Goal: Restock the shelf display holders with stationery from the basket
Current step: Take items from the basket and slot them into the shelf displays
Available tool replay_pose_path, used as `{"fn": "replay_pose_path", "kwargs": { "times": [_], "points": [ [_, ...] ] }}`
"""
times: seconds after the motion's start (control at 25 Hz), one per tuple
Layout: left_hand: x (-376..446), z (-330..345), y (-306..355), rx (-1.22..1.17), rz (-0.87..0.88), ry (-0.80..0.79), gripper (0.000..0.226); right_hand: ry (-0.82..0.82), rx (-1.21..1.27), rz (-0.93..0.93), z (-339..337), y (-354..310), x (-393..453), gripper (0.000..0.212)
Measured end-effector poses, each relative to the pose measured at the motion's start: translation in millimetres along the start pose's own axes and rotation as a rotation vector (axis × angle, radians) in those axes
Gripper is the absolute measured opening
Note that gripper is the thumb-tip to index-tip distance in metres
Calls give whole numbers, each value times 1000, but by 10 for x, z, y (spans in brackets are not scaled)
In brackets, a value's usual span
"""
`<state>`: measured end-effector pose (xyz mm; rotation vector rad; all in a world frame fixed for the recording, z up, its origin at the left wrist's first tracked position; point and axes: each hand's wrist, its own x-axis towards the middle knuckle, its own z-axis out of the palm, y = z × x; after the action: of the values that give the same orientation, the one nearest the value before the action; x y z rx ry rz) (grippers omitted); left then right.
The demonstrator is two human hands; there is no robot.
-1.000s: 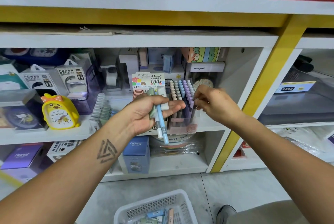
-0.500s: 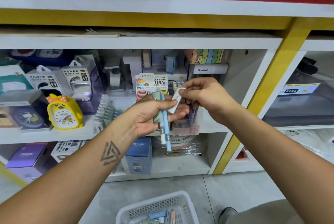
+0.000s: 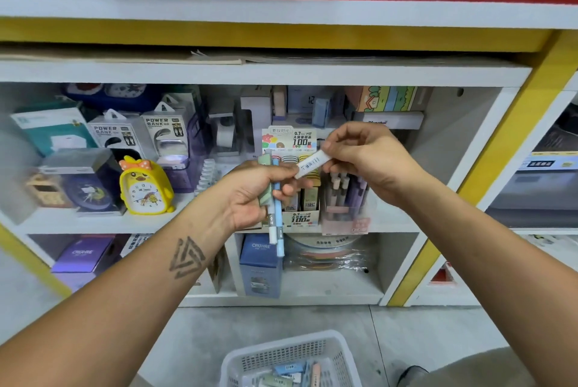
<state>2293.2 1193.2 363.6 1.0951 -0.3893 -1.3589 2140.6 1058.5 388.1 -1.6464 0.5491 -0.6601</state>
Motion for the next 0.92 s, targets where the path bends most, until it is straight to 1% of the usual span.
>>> {"fn": "replay_pose_path", "kwargs": {
  "times": [0.08,0.12,0.24,0.32,0.44,0.48,0.6,0.8,0.84,0.92],
  "points": [
    [-60,-149,99,-25,28,102,19,-30,-6,-11,112,-3,52,5],
    [-89,-237,152,-31,51,167,20,-35,-47,-26,161,2,78,6],
    [-220,-563,313,-28,119,351,7,-36,-227,-26,390,24,151,15],
    [-308,-766,397,-18,120,411,19,-69,-287,-32,583,41,184,18],
    [-438,-959,473,5,90,395,26,-97,-327,-55,819,68,239,15],
    [-469,-991,483,-11,68,372,24,-113,-361,-64,868,72,256,15],
    [-579,-1062,491,-122,31,298,13,-159,-572,-123,1001,74,309,26],
    [-657,-1104,486,-211,23,248,3,-173,-596,-118,1092,73,366,26],
    [-666,-1105,485,-214,23,247,2,-182,-622,-126,1094,72,373,26],
    [-667,-1113,476,-190,23,254,9,-183,-730,-172,1091,73,387,24]
  ]
}}
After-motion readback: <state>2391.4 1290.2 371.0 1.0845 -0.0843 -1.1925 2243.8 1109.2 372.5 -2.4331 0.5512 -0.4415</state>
